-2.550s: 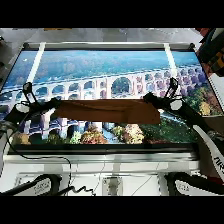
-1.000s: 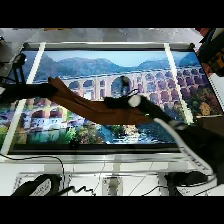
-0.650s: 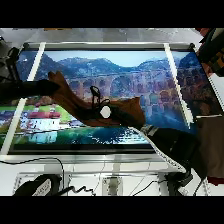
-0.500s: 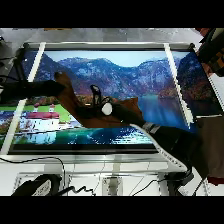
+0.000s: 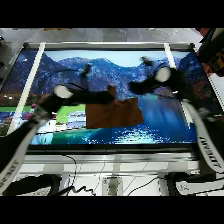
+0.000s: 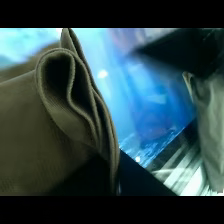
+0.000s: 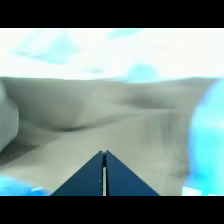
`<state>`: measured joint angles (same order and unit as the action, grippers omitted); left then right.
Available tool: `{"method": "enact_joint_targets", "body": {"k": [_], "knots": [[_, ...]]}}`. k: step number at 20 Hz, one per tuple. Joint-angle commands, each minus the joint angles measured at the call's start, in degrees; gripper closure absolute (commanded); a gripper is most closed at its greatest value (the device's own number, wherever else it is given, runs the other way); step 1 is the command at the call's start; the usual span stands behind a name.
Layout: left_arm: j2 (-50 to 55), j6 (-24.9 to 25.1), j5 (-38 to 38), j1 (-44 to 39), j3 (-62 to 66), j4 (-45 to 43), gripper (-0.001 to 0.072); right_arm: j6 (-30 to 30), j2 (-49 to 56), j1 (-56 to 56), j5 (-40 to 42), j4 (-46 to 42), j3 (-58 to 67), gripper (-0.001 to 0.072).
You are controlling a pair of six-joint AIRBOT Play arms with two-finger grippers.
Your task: Fold the clothes and pants, and hang the long-sleeved shirts on hangers.
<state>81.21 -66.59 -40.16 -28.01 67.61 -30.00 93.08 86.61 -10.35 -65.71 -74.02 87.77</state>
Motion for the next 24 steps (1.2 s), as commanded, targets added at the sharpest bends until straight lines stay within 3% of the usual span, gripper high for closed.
{"method": "enact_joint_targets", "body": {"k": [1,2,4,6,7,8,9,13,18,24], "knots": [[7.3,0.1,15.1,-11.6,1.8,3.7,0.014,-8.6,-3.7,13.6,-7.4,-6.4,-0.3,0.0701],[7.9,0.2,17.4,-13.2,2.1,3.7,0.0011,-8.8,-3.6,17.3,-7.2,-5.3,-1.5,0.0701],[7.7,1.3,18.5,-14.4,2.2,3.5,0.0004,-14.0,-3.4,23.7,-7.2,-1.0,-5.7,0.0701],[6.9,3.6,18.1,-13.6,2.2,3.5,0.0004,-21.8,-2.9,29.5,-7.5,10.6,-12.0,0.0697],[6.4,4.0,17.8,-12.8,2.2,3.4,0.0004,-24.1,-2.6,31.6,-7.3,16.5,-15.4,0.0551],[6.0,4.0,17.6,-12.0,2.2,3.5,0.0004,-24.2,-1.9,32.8,-7.1,20.5,-19.1,0.0269],[5.6,4.0,17.3,-11.0,2.2,3.5,0.0004,-24.2,-1.2,32.9,-6.8,22.2,-22.1,0.0138],[4.9,4.0,14.0,-7.3,2.2,3.5,0.0005,-26.8,4.5,27.5,-4.5,27.5,-29.9,0.0082],[4.9,4.0,7.6,-4.0,2.1,3.5,0.0005,-26.8,10.1,15.1,6.8,40.2,-29.0,0.0082],[4.9,4.0,5.8,-3.0,2.1,-0.2,0.0005,-27.4,14.2,3.3,8.0,40.7,-21.1,0.0084]]}}
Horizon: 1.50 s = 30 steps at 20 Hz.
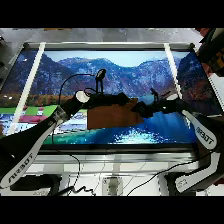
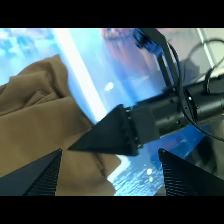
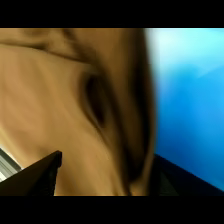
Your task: Fold the clothes and pants, and hang the long-sleeved shirts on hangers.
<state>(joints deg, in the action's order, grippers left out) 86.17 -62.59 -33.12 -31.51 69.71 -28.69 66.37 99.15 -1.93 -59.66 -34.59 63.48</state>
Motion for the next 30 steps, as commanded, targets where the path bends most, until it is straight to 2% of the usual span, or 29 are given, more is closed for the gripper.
{"method": "enact_joint_targets", "body": {"k": [1,2,3,4,6,7,8,10,11,16,19,23,28,29,30], "knots": [[0.0,0.0,-1.3,0.5,0.0,-1.5,0.0005,-1.7,1.6,-6.2,2.5,1.0,4.5,0.0108],[0.0,0.0,-1.6,0.5,0.0,-1.5,0.0005,-1.8,1.6,-7.1,3.5,-0.3,6.2,0.0285],[0.0,0.0,-2.2,0.7,0.0,-1.5,0.0005,-1.7,1.6,-7.6,4.0,-2.2,7.9,0.0581],[-0.1,0.0,-3.0,0.8,0.1,-1.8,0.0006,-1.5,1.6,-7.8,3.8,-3.9,10.0,0.0698],[-0.8,0.0,-5.5,1.5,0.1,-5.8,0.002,-0.5,0.4,-6.9,1.4,-7.9,14.3,0.07],[-1.6,0.0,-6.7,2.2,0.1,-9.0,0.0134,2.8,-0.8,-5.8,0.5,-12.4,16.5,0.07],[-2.9,0.0,-7.7,3.1,0.1,-12.1,0.0334,7.6,-2.4,-4.4,0.3,-17.4,18.1,0.07],[-6.9,0.1,-8.5,5.5,0.1,-16.2,0.0594,14.5,-7.5,-0.2,-0.1,-25.8,19.8,0.07],[-9.3,0.2,-8.5,6.7,0.1,-17.9,0.0693,16.2,-10.8,2.4,-0.3,-28.1,19.7,0.0701],[-21.4,6.2,-8.3,11.7,0.1,-21.3,0.0695,25.5,-28.3,20.3,-9.4,-36.6,19.7,0.07],[-25.6,6.5,-8.3,13.0,0.1,-21.3,0.0695,32.6,-37.8,31.6,-15.0,-42.5,19.7,0.07],[-26.6,6.5,-8.3,13.0,0.0,-21.2,0.0695,42.9,-46.3,45.3,-20.7,-55.3,19.4,0.07],[-26.6,6.5,-8.3,13.0,0.0,-21.2,0.0695,43.6,-47.2,57.2,-38.6,-58.4,16.0,0.0699],[-26.6,6.5,-8.3,13.0,0.0,-21.2,0.0695,43.6,-47.3,58.3,-40.5,-58.9,15.6,0.0676],[-26.6,6.5,-8.3,13.0,0.0,-21.2,0.0695,43.6,-47.3,59.1,-41.6,-59.1,15.6,0.061]]}}
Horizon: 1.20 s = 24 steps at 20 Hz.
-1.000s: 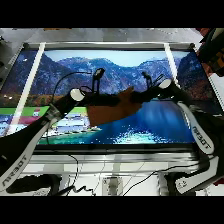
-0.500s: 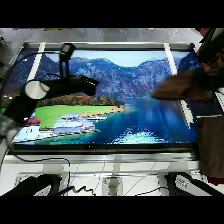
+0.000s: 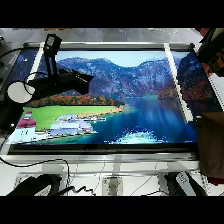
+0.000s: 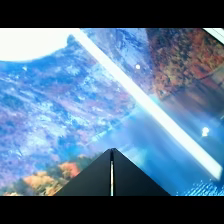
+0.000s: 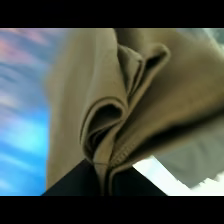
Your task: Fold the clothes and pants, and hang the long-sleeved shirts on hangers.
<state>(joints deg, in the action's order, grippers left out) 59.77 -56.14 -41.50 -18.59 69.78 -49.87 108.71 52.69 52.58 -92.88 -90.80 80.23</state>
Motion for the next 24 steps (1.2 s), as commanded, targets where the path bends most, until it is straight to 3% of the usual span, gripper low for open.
{"method": "enact_joint_targets", "body": {"k": [1,3,6,7,9,14,24], "knots": [[-0.2,0.0,0.0,0.0,0.0,0.0,0.0695,1.3,-0.9,5.0,-9.6,-3.0,-1.1,0.0488],[-0.2,0.0,0.0,0.0,0.0,0.0,0.0695,1.3,-1.0,5.0,-10.1,-2.8,-1.1,-0.0006],[-0.2,0.0,0.0,0.1,0.0,0.0,0.0695,1.2,-0.9,5.0,-10.4,-2.3,-1.1,0.0045],[-0.2,0.0,0.0,0.0,0.0,0.0,0.0694,1.1,-0.9,4.9,-10.6,-2.2,-1.1,0.0204],[-0.2,0.0,0.0,0.1,0.0,0.0,0.0695,1.1,-0.9,4.9,-8.7,-0.2,-1.1,0.0706],[-0.2,0.0,0.0,0.0,0.0,0.0,0.0695,-5.2,-0.9,0.4,1.5,12.0,-1.1,0.07],[-0.2,0.0,0.0,0.1,0.0,0.0,0.0695,-5.9,2.7,-52.3,18.3,2.1,-1.4,0.0701]]}}
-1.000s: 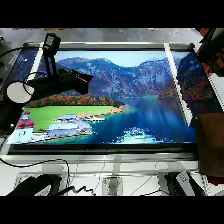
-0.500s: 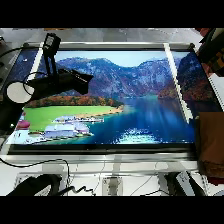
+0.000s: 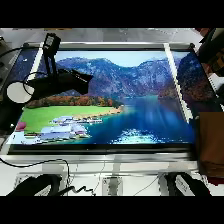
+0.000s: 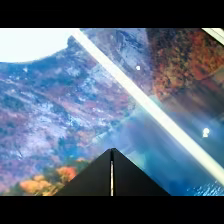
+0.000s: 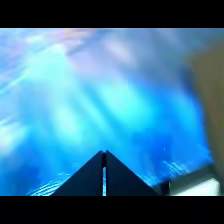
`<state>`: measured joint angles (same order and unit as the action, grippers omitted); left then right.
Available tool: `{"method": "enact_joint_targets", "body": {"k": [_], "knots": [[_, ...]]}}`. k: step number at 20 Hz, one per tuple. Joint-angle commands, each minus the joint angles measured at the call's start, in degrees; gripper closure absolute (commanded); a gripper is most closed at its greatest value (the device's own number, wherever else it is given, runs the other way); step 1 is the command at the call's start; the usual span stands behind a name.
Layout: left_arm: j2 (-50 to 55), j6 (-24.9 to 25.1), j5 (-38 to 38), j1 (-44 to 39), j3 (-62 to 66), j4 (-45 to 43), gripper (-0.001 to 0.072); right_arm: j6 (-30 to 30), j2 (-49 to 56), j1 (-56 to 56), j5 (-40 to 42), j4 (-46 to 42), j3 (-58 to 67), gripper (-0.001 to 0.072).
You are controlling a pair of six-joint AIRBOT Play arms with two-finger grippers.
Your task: Fold the clothes and pants, and hang the long-sleeved shirts on hangers.
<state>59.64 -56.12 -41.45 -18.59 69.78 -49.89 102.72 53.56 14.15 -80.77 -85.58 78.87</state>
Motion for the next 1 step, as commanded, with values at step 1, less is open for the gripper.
{"method": "enact_joint_targets", "body": {"k": [1], "knots": [[0.0,0.0,0.0,0.1,0.0,0.0,0.0695,0.1,3.1,-17.3,7.4,-3.4,0.0,0.0701]]}}
